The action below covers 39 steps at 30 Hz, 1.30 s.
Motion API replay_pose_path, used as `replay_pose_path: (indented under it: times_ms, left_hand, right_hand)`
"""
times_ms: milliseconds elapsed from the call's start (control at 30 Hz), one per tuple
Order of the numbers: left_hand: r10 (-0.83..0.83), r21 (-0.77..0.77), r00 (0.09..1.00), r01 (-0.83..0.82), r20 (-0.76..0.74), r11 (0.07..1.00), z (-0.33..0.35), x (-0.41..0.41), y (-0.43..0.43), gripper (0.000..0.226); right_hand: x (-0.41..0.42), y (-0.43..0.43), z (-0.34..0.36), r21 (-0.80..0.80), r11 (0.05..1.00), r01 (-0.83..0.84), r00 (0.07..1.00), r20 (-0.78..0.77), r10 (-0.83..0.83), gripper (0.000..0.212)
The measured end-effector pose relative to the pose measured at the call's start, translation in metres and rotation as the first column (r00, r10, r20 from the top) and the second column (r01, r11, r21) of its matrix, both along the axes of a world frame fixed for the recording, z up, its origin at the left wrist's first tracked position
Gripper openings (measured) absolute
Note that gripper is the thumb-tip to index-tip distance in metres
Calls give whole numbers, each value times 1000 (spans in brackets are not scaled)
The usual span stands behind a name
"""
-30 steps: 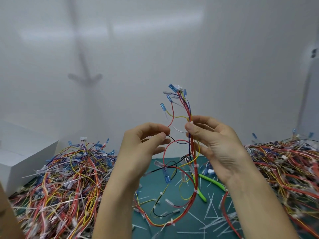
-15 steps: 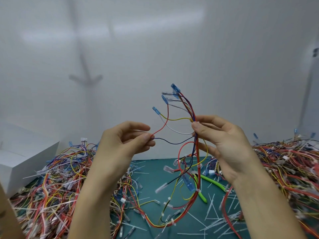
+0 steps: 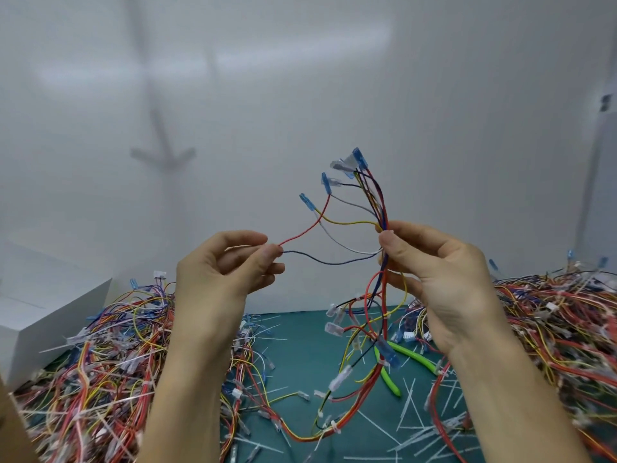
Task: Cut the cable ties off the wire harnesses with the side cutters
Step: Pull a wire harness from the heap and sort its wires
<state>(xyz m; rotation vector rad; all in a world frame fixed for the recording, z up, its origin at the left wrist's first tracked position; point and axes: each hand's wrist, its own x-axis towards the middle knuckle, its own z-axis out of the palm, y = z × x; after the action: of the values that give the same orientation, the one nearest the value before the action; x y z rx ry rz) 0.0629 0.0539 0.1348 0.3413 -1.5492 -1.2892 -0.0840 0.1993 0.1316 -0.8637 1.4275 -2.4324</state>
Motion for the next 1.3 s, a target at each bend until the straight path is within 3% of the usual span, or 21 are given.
replay_pose_path:
  times_ms: [133,333,467,567,700,933,1067,1300]
  left_hand:
    - [93,-148,982,-68,164,987,-2,-5,5,13]
    - [110,-257,983,-69,149,964,4,-10,26,14]
    - [260,-392,955,-187,141,901,2,-14,32,31]
    - [321,-489,939,-223,125,843,3,-14,37,25]
    - [284,-519,936,-141,206,843,4,-14,41,5]
    - [190,-515,874,78,447,854,-2,-20,46,22]
    - [84,-496,895,162,438,853,-5,-26,47,18]
    - [106,-552,903,160,418,818,-8,-26,44,18]
  right_hand:
    - [3,-2,-1,14,998,60,998,-33,-59,7]
    - [6,-3,-1,59,994,90,991,-101,-84,9]
    - [7,-3,-1,78,991,113,985,-136,-102,9]
    - [7,-4,-2,80,989,124,983,-142,-112,9]
    - [8,-5,-1,81,989,122,983,-150,-109,8]
    - [16,-5,0,74,992,99,980,-182,-84,11]
    - [20,-9,0,93,994,55,981,-189,-36,13]
    - [18,-7,-2,137,990,34,971,-237,0,14]
